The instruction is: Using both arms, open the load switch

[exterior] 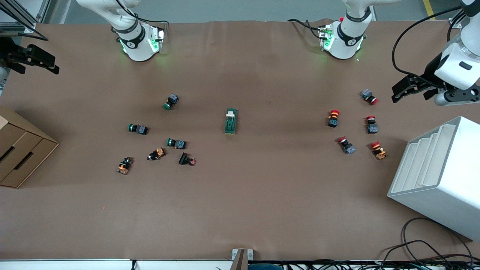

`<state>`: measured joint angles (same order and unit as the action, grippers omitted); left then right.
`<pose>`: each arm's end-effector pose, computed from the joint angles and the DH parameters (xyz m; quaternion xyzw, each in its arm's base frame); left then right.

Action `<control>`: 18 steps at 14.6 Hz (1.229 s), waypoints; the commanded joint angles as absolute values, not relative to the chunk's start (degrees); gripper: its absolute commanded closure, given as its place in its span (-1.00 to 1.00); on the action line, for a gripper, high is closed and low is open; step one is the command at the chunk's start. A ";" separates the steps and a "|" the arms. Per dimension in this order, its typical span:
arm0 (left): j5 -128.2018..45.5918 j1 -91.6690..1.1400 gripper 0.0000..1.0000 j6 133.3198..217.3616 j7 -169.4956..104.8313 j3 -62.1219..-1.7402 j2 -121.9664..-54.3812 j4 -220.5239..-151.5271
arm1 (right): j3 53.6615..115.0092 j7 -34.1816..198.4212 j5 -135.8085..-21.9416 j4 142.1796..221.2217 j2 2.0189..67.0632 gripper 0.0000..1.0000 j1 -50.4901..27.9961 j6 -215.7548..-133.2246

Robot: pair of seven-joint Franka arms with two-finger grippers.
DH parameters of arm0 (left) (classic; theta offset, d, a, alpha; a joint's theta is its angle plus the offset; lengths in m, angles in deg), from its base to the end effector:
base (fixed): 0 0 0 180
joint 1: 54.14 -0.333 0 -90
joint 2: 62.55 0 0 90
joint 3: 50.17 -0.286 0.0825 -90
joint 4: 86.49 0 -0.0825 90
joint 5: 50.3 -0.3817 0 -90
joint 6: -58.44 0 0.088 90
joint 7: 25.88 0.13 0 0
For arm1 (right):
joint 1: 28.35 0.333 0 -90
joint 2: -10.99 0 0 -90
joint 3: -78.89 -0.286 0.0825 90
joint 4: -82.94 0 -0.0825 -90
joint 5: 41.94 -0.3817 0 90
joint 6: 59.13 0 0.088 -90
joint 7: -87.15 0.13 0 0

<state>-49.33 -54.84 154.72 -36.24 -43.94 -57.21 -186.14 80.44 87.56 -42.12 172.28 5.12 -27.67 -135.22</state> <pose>0.5320 -0.0555 0.5518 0.9989 0.0431 0.0163 0.0057 0.4932 -0.0077 0.6111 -0.9979 0.0107 0.0644 0.0032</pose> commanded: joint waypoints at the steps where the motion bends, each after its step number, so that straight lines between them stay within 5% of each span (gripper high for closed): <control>1: -48.45 -54.67 -1.00 155.30 -34.94 -44.02 -55.96 -186.95 | 79.85 86.80 -42.64 174.70 3.25 -1.00 -28.43 -136.39; 18: -48.71 -55.19 -1.00 149.85 -31.51 -44.63 -57.72 -179.30 | 78.01 84.52 -43.08 181.47 -3.33 -1.00 -29.40 -139.55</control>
<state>-49.33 -54.86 151.44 -32.45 -44.42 -56.86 -181.25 78.30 85.66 -42.13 178.54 -0.52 -28.43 -138.15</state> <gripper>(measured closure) 0.000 0.000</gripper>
